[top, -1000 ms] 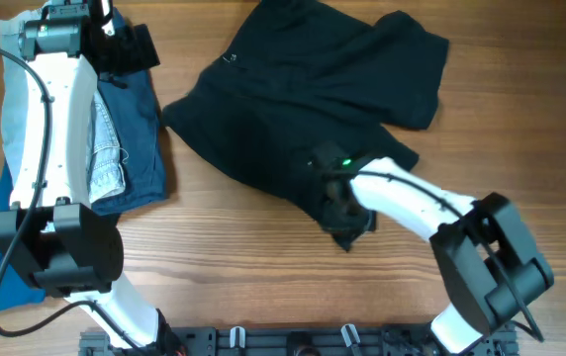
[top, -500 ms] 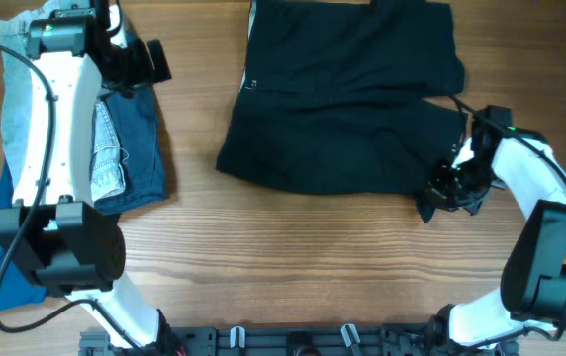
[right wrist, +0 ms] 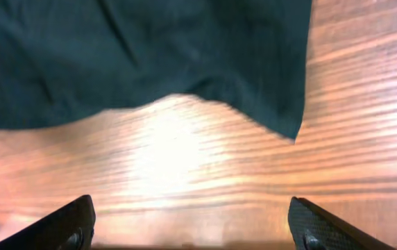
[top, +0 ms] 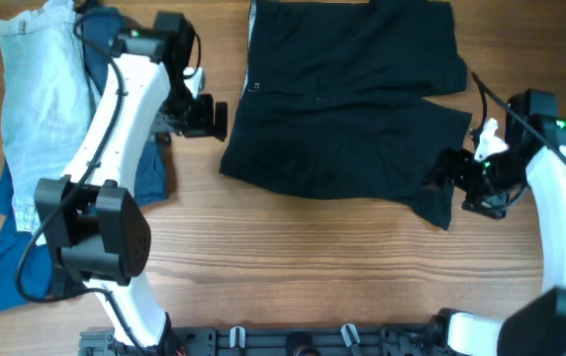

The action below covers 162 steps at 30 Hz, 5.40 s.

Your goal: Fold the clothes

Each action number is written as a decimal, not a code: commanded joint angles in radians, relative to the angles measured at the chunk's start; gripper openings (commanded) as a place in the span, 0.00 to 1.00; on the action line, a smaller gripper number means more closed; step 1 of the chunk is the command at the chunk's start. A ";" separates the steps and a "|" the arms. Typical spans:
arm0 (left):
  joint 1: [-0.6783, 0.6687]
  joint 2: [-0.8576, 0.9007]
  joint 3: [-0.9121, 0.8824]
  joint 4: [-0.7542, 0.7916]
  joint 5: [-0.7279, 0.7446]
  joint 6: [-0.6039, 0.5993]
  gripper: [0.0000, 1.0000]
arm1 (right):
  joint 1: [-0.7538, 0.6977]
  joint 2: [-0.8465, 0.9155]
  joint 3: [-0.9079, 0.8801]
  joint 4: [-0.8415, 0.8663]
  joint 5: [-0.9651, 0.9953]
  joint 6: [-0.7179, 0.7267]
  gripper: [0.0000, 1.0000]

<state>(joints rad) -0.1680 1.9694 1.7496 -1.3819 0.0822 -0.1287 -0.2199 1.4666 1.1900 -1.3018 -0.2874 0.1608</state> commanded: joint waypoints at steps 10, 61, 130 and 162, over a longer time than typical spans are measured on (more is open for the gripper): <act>-0.112 0.006 -0.402 0.483 0.063 -0.220 1.00 | 0.072 -0.031 -0.098 0.154 0.163 0.265 0.89; -0.028 -0.472 -0.551 0.432 -0.144 -0.284 0.04 | 0.072 -0.383 -0.297 0.280 0.072 0.238 0.04; -0.044 -0.240 -0.552 1.084 -0.096 -0.124 1.00 | 0.268 0.308 0.015 1.100 -0.055 -0.064 1.00; 0.061 0.082 -0.358 1.411 -0.139 0.138 1.00 | 0.229 0.311 0.014 0.999 0.032 0.028 1.00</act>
<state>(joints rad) -0.1219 2.1628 1.3071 0.1070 -0.0368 0.0170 0.0505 1.7763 1.1976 -0.3050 -0.2878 0.2462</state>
